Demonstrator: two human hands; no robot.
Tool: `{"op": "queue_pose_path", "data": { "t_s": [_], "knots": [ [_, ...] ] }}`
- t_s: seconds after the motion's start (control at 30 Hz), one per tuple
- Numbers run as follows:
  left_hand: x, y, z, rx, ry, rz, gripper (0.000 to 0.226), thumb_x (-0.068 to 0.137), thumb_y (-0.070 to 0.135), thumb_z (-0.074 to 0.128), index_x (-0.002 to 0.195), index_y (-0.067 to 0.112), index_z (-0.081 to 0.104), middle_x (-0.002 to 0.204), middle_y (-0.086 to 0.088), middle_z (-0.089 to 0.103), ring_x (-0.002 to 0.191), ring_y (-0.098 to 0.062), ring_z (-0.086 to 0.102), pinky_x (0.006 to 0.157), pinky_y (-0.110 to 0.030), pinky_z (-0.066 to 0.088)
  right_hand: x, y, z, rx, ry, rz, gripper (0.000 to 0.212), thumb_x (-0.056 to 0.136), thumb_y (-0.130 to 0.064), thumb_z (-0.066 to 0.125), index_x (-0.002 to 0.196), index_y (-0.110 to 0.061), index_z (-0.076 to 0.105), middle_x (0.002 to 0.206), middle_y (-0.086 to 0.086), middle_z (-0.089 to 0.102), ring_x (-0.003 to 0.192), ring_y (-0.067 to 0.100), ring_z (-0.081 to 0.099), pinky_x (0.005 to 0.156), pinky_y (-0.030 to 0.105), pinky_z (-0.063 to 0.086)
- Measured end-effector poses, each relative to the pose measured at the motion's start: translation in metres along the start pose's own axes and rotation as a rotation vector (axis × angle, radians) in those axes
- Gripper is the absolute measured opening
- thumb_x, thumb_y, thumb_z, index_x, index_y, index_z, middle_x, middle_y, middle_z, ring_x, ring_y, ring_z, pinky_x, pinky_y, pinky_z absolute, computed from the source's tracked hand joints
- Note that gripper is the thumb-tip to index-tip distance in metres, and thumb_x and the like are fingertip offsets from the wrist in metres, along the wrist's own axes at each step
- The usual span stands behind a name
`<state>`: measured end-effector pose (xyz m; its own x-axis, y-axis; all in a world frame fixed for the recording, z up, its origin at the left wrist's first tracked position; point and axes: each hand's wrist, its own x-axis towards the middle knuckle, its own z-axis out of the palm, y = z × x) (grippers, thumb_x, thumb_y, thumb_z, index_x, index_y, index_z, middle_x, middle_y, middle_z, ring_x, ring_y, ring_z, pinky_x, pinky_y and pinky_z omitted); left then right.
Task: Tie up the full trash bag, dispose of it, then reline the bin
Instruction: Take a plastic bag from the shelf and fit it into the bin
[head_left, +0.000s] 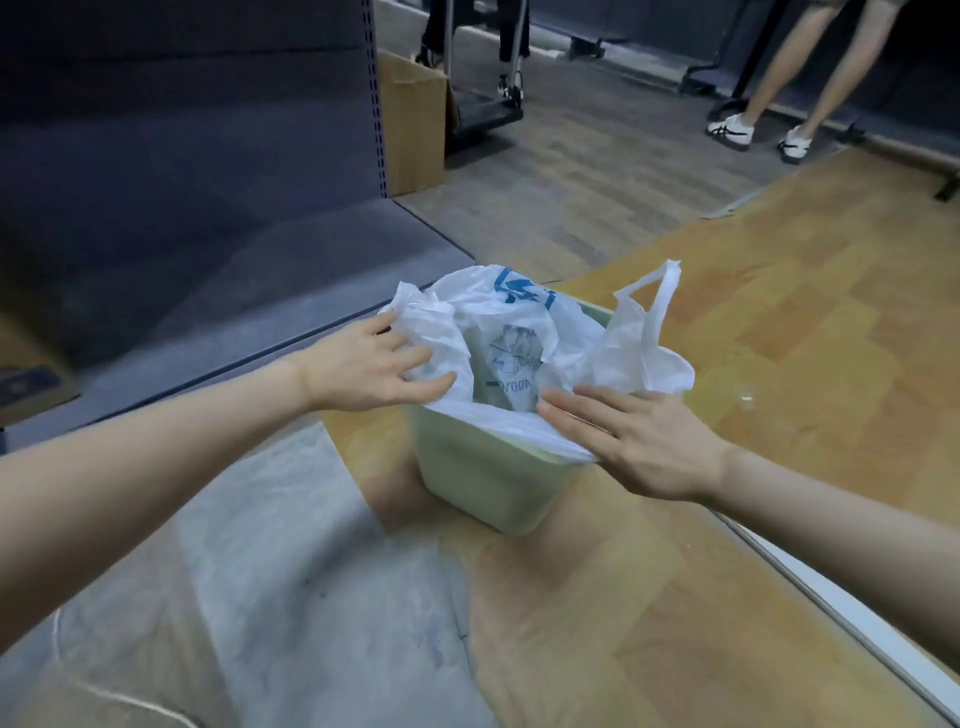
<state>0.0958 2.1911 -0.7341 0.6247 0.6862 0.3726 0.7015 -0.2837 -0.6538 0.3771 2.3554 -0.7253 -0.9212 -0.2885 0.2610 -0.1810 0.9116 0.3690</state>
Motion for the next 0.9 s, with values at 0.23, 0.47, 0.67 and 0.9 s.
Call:
{"op": "queue_pose_path", "data": {
  "t_s": [0.23, 0.47, 0.67, 0.9],
  "knots": [
    [-0.006, -0.001, -0.016, 0.083, -0.154, -0.020, 0.018, 0.063, -0.004, 0.064, 0.062, 0.012, 0.057, 0.057, -0.003, 0.052, 0.043, -0.021, 0.045, 0.080, -0.042, 0.055, -0.020, -0.014, 0.008, -0.084, -0.002, -0.020, 0.050, 0.094, -0.009, 0.022, 0.113, -0.003, 0.067, 0.115, 0.014, 0.068, 0.093, 0.031, 0.071, 0.054, 0.030, 0.056],
    [-0.016, -0.001, -0.008, 0.066, -0.165, 0.058, 0.026, 0.085, 0.012, 0.042, 0.061, 0.013, 0.054, 0.096, -0.010, 0.070, 0.082, -0.025, 0.068, 0.090, -0.051, 0.049, -0.030, -0.017, 0.010, -0.023, -0.031, -0.004, 0.034, 0.098, -0.025, 0.028, 0.128, -0.024, 0.043, 0.129, 0.011, 0.060, 0.109, 0.035, 0.064, 0.054, 0.027, 0.056],
    [-0.015, 0.003, -0.016, 0.026, -0.249, 0.112, 0.022, 0.066, 0.017, 0.066, 0.046, 0.011, 0.058, 0.108, -0.015, 0.070, 0.100, -0.028, 0.068, 0.097, -0.058, 0.042, -0.035, -0.016, 0.010, -0.020, -0.046, 0.039, 0.034, 0.101, -0.035, 0.024, 0.130, -0.031, 0.041, 0.133, 0.014, 0.055, 0.114, 0.039, 0.059, 0.049, 0.025, 0.053],
    [-0.033, 0.009, -0.022, -0.162, -0.370, 0.047, 0.031, 0.068, 0.011, 0.048, 0.039, 0.011, 0.059, 0.122, -0.017, 0.064, 0.110, -0.034, 0.063, 0.088, -0.071, 0.038, -0.058, -0.015, 0.018, -0.028, -0.067, 0.062, 0.035, 0.095, -0.025, 0.032, 0.129, -0.029, 0.042, 0.136, 0.008, 0.051, 0.122, 0.039, 0.051, 0.039, 0.019, 0.040]
  ]
}}
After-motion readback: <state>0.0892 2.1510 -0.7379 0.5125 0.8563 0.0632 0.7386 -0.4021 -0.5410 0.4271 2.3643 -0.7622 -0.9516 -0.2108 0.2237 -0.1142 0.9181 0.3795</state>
